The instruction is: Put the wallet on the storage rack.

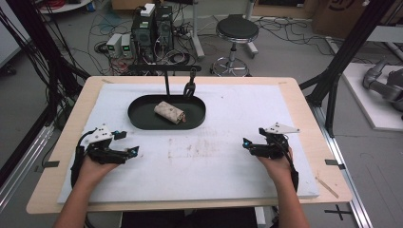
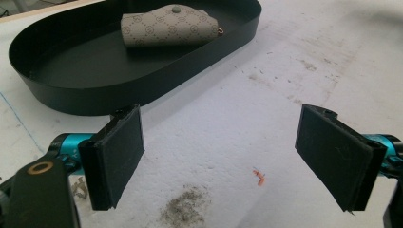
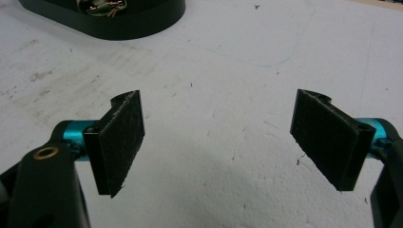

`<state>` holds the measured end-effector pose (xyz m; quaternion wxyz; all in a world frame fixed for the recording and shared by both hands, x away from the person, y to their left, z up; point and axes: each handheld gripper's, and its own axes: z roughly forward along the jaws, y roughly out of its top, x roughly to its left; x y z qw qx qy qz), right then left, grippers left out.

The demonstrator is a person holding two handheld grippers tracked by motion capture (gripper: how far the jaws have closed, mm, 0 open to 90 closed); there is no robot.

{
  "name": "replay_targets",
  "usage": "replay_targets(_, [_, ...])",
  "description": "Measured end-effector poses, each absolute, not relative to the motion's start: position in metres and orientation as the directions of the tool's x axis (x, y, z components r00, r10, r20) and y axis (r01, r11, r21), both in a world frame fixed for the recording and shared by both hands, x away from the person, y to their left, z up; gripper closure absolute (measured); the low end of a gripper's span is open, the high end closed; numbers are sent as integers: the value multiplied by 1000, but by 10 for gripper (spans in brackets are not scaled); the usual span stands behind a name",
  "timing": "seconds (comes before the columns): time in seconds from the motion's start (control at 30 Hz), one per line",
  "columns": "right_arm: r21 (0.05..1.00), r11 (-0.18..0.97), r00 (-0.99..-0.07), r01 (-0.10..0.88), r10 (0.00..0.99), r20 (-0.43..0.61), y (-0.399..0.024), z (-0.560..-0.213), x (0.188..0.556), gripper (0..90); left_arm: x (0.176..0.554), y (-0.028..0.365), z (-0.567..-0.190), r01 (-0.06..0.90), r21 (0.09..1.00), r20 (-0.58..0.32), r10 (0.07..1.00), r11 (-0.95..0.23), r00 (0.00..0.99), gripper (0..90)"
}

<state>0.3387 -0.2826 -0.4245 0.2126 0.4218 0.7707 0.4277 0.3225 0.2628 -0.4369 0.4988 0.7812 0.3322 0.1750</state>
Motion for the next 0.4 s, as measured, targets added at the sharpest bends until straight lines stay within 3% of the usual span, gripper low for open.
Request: replay_targets(0.4, [837, 280, -552, 470, 834, 31, -282, -425, 339, 192, 323, 264, -437, 349, 895, -64, 696, -277, 716, 164])
